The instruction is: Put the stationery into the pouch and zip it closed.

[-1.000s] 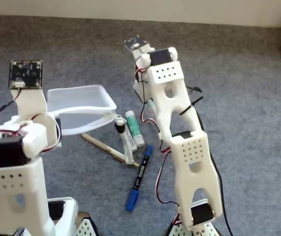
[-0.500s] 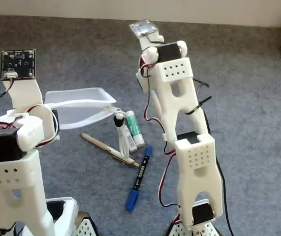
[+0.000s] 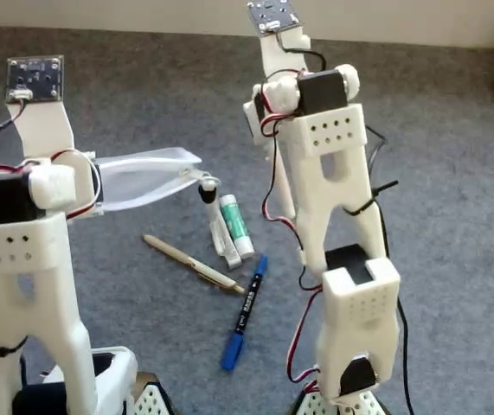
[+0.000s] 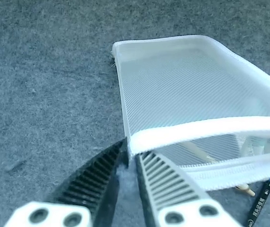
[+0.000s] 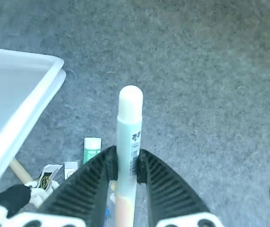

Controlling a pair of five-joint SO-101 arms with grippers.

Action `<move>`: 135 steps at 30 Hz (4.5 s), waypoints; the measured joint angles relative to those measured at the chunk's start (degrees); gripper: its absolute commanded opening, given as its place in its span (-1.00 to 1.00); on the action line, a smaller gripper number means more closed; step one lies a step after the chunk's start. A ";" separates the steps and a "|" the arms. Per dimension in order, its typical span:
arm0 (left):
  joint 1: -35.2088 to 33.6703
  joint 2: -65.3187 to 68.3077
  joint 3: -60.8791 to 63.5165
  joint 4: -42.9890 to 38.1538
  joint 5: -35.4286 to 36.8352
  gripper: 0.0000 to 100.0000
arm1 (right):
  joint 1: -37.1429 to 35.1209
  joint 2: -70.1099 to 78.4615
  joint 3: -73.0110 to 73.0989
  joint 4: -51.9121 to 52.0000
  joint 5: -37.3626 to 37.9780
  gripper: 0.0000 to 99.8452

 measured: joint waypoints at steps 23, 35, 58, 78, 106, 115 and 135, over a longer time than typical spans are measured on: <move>1.05 9.67 -9.93 2.99 3.34 -0.99 | -12.22 -25.85 11.96 0.00 -14.07 -0.99; 1.05 9.67 -9.93 2.99 3.43 -0.99 | -19.52 -29.45 11.96 -0.88 -15.38 -0.99; 1.05 9.67 -9.85 2.99 3.43 -0.99 | -26.46 -40.70 12.22 -1.76 -15.38 -0.99; 1.05 9.67 -9.85 2.99 3.43 -0.99 | -31.30 -49.85 28.84 -2.64 -17.49 -0.99; 1.05 9.67 -9.85 2.99 3.43 -0.99 | -29.71 -83.43 89.67 -62.51 -17.49 -0.99; 1.05 9.58 -8.18 2.99 3.43 -0.99 | -29.71 -87.03 101.45 -79.91 -17.49 -0.99; 1.05 9.58 -8.09 2.99 3.43 -0.99 | -21.80 -87.91 118.68 -111.91 -17.49 -0.99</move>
